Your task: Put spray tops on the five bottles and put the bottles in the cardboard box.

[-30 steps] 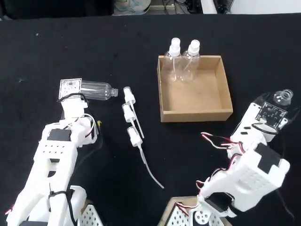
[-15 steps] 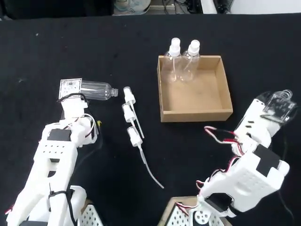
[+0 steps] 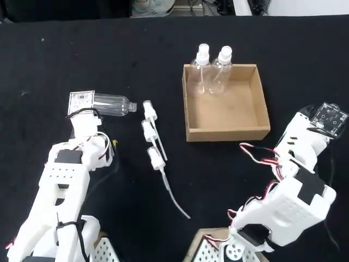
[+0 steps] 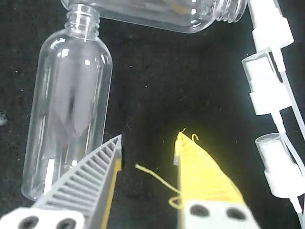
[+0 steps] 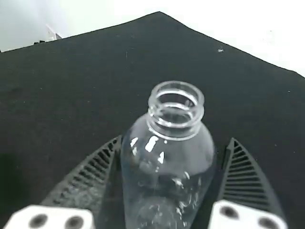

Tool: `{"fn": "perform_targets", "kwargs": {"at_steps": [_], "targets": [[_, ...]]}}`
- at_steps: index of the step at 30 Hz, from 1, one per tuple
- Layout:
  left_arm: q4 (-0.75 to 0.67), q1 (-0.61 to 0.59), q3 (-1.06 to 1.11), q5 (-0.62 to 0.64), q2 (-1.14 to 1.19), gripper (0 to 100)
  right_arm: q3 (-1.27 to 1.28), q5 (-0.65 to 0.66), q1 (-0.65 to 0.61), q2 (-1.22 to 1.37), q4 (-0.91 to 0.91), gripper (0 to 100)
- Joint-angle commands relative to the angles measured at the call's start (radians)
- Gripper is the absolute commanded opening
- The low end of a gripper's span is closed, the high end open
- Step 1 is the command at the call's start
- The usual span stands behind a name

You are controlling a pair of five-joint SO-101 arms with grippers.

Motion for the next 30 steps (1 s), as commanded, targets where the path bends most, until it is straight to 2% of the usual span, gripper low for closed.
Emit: {"fn": "perform_targets", "kwargs": {"at_steps": [1, 6, 21, 30], "targets": [[-0.015, 0.005, -0.008, 0.005, -0.011, 18, 0.022, -0.003, 0.006, -0.128, -0.055, 28.3], [-0.015, 0.005, -0.008, 0.005, -0.011, 18, 0.079, -0.003, -0.017, -0.203, -0.049, 28.3], [-0.015, 0.005, -0.004, 0.003, -0.011, 18, 0.047, -0.002, -0.011, -0.140, 0.003, 28.3], [-0.015, 0.005, -0.007, 0.003, -0.011, 18, 0.044, -0.002, -0.012, -0.093, -0.068, 28.3]]}}
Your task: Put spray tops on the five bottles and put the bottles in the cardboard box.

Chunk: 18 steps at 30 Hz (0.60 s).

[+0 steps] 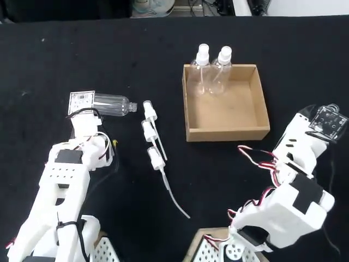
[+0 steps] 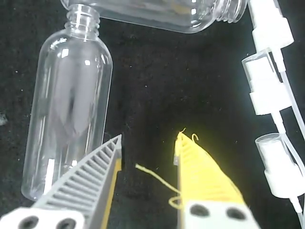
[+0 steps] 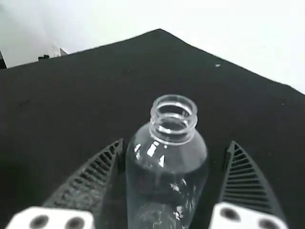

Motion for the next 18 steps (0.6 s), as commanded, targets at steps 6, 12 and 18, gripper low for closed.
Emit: {"fn": "perform_targets", "kwargs": {"at_steps": [6, 12, 18], "targets": [[-0.015, 0.005, -0.007, 0.003, -0.011, 18, -0.035, -0.002, -0.017, -0.002, -0.031, 17.9], [-0.015, 0.005, -0.007, 0.003, -0.011, 18, -0.033, 0.028, 0.000, -0.012, -0.041, 2.2], [-0.015, 0.005, -0.005, 0.003, -0.011, 18, 0.016, 0.035, 0.040, -0.205, 0.020, 1.1]]}}
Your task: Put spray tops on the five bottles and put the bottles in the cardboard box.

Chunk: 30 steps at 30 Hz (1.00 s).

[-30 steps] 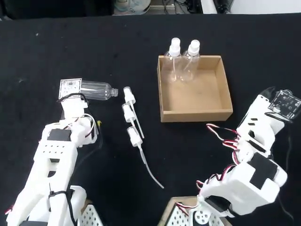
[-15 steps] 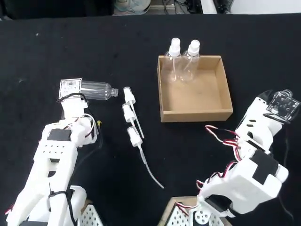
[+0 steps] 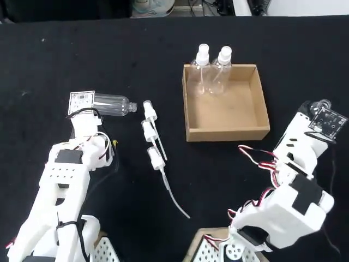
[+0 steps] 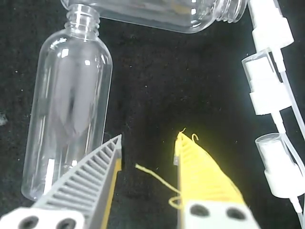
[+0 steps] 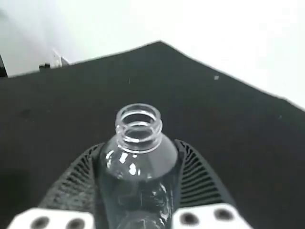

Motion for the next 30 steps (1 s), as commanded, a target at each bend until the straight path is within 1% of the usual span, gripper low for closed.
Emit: {"fn": "perform_targets", "kwargs": {"at_steps": [1, 3, 6, 10, 13, 16, 18, 21, 23, 25, 26, 28, 30], "targets": [[-0.015, 0.007, -0.005, 0.003, -0.011, 18, 0.028, 0.032, 0.032, -0.223, 0.078, 1.1], [-0.014, 0.008, -0.008, 0.005, -0.011, 18, 0.050, 0.087, 0.028, -0.374, 0.241, 1.1], [0.000, 0.005, -0.036, 0.005, -0.012, 18, 0.035, 0.135, 0.021, -0.627, 0.597, 1.1], [0.109, 0.015, -0.133, 0.009, -0.012, 18, -0.047, 0.138, -0.014, -0.938, 1.074, 1.1], [0.190, 0.015, -0.228, 0.008, -0.002, 18, -0.071, 0.140, -0.075, -1.119, 1.304, 1.1], [0.265, 0.025, -0.318, 0.009, 0.000, 18, -0.068, 0.138, -0.141, -1.254, 1.435, 1.1], [0.331, 0.064, -0.378, 0.011, 0.000, 18, -0.068, 0.138, -0.170, -1.314, 1.498, 1.1], [0.400, 0.182, -0.423, 0.011, 0.002, 18, -0.068, 0.137, -0.198, -1.365, 1.545, 1.1], [0.413, 0.277, -0.421, 0.012, 0.002, 18, -0.068, 0.137, -0.207, -1.372, 1.556, 1.1], [0.402, 0.367, -0.394, 0.023, 0.002, 18, -0.064, 0.137, -0.207, -1.372, 1.554, 1.1], [0.388, 0.403, -0.377, 0.055, 0.002, 18, -0.054, 0.137, -0.207, -1.374, 1.550, 1.1], [0.330, 0.458, -0.335, 0.150, 0.002, 18, -0.042, 0.137, -0.207, -1.374, 1.548, 1.1], [0.242, 0.484, -0.286, 0.265, 0.002, 18, -0.036, 0.137, -0.207, -1.374, 1.548, 1.1]]}}
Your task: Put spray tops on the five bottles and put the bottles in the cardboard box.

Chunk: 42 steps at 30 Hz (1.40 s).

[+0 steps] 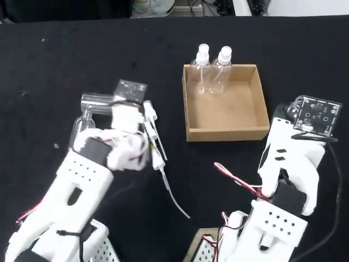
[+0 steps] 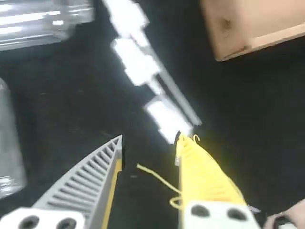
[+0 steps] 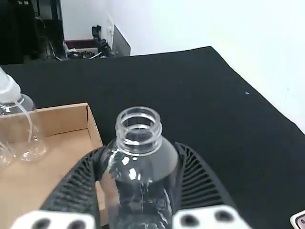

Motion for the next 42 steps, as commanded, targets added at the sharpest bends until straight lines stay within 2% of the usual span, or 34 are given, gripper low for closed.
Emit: {"fn": "perform_targets", "kwargs": {"at_steps": [1, 3, 6, 9, 14, 19, 24, 31, 35, 42], "targets": [[-0.175, 0.079, 0.079, 0.227, -0.002, 18, -0.033, 0.008, -0.018, -0.028, -0.003, 1.1], [-0.301, 0.068, 0.133, 0.276, 0.000, 18, -0.033, 0.008, -0.018, -0.028, -0.003, 1.1], [-0.453, 0.033, 0.170, 0.285, 0.023, 18, -0.030, 0.008, -0.018, -0.030, -0.005, 1.1], [-0.493, -0.005, 0.107, 0.307, 0.109, 18, -0.030, 0.008, -0.020, -0.028, -0.005, 1.1], [-0.476, -0.016, -0.050, 0.425, 0.358, 18, -0.028, 0.008, -0.020, -0.030, -0.003, 1.1], [-0.347, -0.054, -0.213, 0.539, 0.572, 18, -0.021, 0.009, -0.018, -0.033, -0.003, 1.1], [-0.212, -0.110, -0.314, 0.598, 0.684, 18, -0.008, 0.009, -0.018, -0.036, -0.005, 1.1], [-0.184, -0.134, -0.351, 0.592, 0.718, 18, -0.008, 0.008, -0.020, -0.036, -0.005, 1.1], [-0.241, -0.153, -0.344, 0.588, 0.720, 18, -0.008, 0.008, -0.020, -0.036, -0.005, 1.1], [-0.285, -0.156, -0.337, 0.414, 0.721, 18, -0.008, 0.008, -0.020, -0.038, -0.005, 1.1]]}}
